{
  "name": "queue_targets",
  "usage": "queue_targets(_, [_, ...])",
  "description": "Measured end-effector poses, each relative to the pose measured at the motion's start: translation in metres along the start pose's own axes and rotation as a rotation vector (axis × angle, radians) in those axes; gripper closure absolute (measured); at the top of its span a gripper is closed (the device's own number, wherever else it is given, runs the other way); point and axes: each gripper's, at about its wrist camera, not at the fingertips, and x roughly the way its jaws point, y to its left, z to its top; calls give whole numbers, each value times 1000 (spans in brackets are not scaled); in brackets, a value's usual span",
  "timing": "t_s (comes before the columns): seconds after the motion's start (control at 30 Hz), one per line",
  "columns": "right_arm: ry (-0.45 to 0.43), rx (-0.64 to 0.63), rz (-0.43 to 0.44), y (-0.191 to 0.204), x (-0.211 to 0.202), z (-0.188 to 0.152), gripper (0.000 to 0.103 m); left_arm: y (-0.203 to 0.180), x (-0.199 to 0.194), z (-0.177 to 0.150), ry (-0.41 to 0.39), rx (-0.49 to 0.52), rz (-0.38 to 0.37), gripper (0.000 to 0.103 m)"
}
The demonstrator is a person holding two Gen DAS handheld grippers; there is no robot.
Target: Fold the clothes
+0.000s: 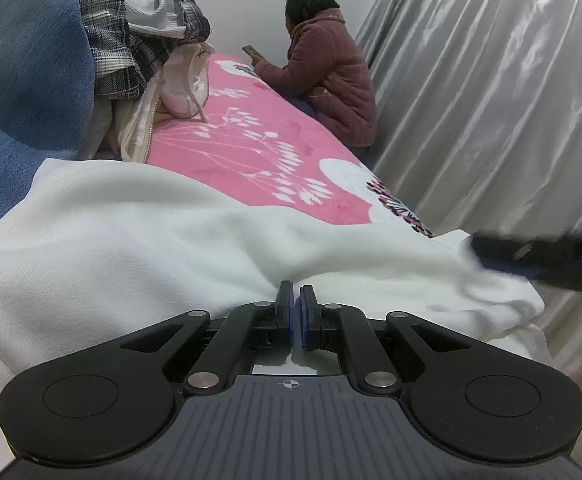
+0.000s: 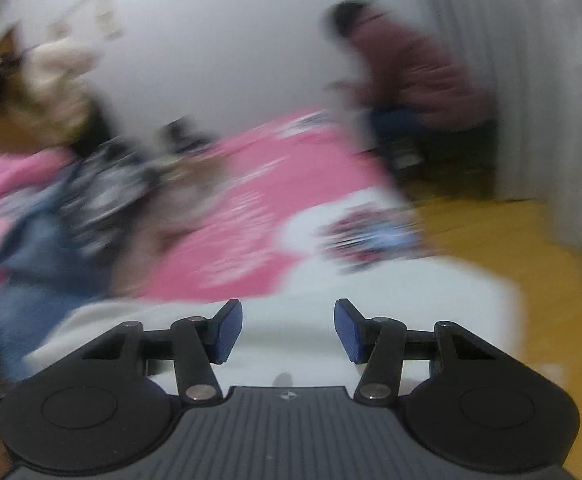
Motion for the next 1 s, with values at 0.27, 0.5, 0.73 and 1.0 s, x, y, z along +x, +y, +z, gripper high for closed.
queue_targets(0.27, [108, 26, -74, -19, -2, -33, 97, 23, -10, 17, -39, -31, 151, 99])
queue_targets(0.5, [99, -27, -245, -11, -56, -47, 89, 5, -32, 27, -58, 29, 251, 103])
queue_targets(0.73, [88, -153, 6, 23, -56, -48, 67, -66, -67, -6, 13, 404, 36, 84])
queue_targets(1.0, [165, -450, -70, 38, -60, -67, 51, -66, -96, -41, 67, 841, 230, 63])
